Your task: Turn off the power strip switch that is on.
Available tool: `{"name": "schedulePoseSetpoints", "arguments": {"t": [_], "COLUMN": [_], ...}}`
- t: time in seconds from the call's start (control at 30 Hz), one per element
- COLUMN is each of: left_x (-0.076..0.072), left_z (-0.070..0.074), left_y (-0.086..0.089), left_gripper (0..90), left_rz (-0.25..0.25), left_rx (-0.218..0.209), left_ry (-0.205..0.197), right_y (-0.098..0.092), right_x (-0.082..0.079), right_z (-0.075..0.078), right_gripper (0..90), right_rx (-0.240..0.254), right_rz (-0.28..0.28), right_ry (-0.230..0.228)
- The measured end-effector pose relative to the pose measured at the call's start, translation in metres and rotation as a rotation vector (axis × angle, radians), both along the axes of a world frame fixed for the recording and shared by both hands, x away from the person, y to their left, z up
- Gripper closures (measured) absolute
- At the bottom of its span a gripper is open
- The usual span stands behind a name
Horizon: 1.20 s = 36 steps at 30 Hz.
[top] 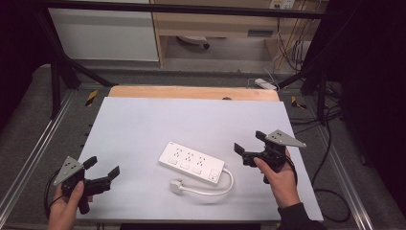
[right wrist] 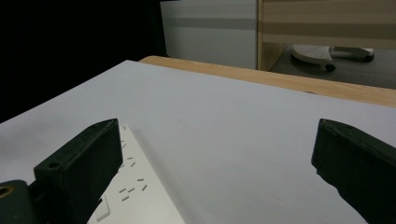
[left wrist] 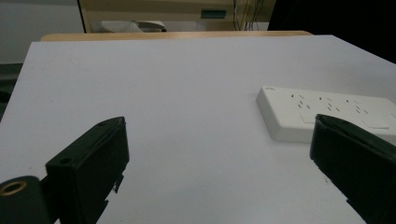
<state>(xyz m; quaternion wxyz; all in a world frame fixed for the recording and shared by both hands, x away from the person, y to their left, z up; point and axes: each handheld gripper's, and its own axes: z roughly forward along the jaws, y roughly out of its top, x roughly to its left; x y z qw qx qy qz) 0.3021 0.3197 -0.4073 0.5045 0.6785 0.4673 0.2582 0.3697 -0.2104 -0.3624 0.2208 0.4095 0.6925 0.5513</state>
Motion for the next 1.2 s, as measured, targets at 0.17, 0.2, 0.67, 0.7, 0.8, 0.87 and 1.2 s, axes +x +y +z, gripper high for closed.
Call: {"name": "schedulePoseSetpoints", "arguments": {"t": [0.17, 0.2, 0.67, 0.7, 0.8, 0.87, 1.2], "left_x": [0.0, 0.0, 0.0, 0.0, 0.0, 0.0, 0.0], "left_z": [0.0, 0.0, 0.0, 0.0, 0.0, 0.0, 0.0], "left_y": [0.0, 0.0, 0.0, 0.0, 0.0, 0.0, 0.0], "left_gripper": [4.5, 4.5, 4.5, 4.5, 4.5, 4.5, 4.5], "left_rz": [-0.004, -0.004, -0.004, -0.005, -0.005, -0.005, -0.008], "left_rx": [0.001, 0.002, 0.003, 0.004, 0.004, 0.004, 0.007], "left_ry": [0.001, 0.001, -0.001, -0.001, -0.001, -0.001, 0.003], "right_y": [0.009, 0.011, 0.036, 0.037, 0.044, 0.045, 0.061], "right_x": [0.003, 0.003, 0.01, 0.01, 0.01, 0.01, 0.013], "right_z": [0.002, 0.002, 0.007, 0.007, 0.008, 0.008, 0.007], "right_gripper": [2.9, 3.1, 4.9, 5.0, 5.3, 5.3, 7.7], "right_rx": [-0.006, -0.007, -0.018, -0.018, -0.019, -0.019, -0.018], "right_rz": [0.017, 0.02, 0.065, 0.067, 0.078, 0.082, 0.102], "right_ry": [0.003, 0.002, -0.001, 0.001, 0.001, 0.0, -0.002]}}
